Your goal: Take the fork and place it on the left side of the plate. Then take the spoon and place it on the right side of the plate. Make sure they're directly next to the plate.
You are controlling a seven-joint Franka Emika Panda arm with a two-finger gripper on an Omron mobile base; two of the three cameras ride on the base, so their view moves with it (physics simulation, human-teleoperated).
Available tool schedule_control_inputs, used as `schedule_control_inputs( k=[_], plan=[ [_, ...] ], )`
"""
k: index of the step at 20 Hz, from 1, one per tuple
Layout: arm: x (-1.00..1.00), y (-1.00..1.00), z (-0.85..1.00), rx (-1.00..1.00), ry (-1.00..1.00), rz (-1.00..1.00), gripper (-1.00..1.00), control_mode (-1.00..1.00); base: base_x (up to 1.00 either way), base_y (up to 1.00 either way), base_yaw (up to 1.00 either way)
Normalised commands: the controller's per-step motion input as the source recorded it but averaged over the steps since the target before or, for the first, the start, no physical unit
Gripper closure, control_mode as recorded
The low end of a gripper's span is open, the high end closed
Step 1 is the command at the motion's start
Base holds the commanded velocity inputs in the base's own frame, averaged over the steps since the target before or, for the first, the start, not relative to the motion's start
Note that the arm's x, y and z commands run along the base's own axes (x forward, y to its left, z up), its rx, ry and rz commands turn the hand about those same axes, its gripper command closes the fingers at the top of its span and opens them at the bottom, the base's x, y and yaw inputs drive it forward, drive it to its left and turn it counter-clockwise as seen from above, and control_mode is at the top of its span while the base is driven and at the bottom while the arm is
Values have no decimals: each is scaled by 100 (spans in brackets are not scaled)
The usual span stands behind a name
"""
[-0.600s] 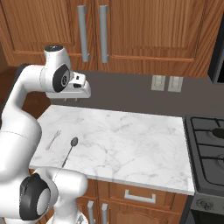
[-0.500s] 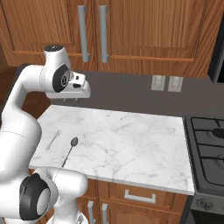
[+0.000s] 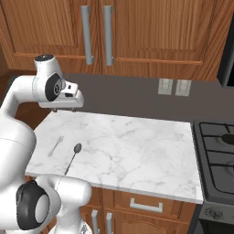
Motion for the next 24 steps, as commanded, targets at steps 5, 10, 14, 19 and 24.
schedule_control_inputs(
  k=[5,10,14,19,24],
  plan=[
    [0,44,-34,0,4,-1,-100,-100,0,0,0],
    [0,46,-32,0,6,-2,-100,-100,0,0,0],
    [0,39,-34,0,7,-2,-100,-100,0,0,0],
    [0,31,-36,0,8,-2,-100,-100,0,0,0],
    [0,15,-34,0,5,-1,-100,-100,0,0,0]
  ],
)
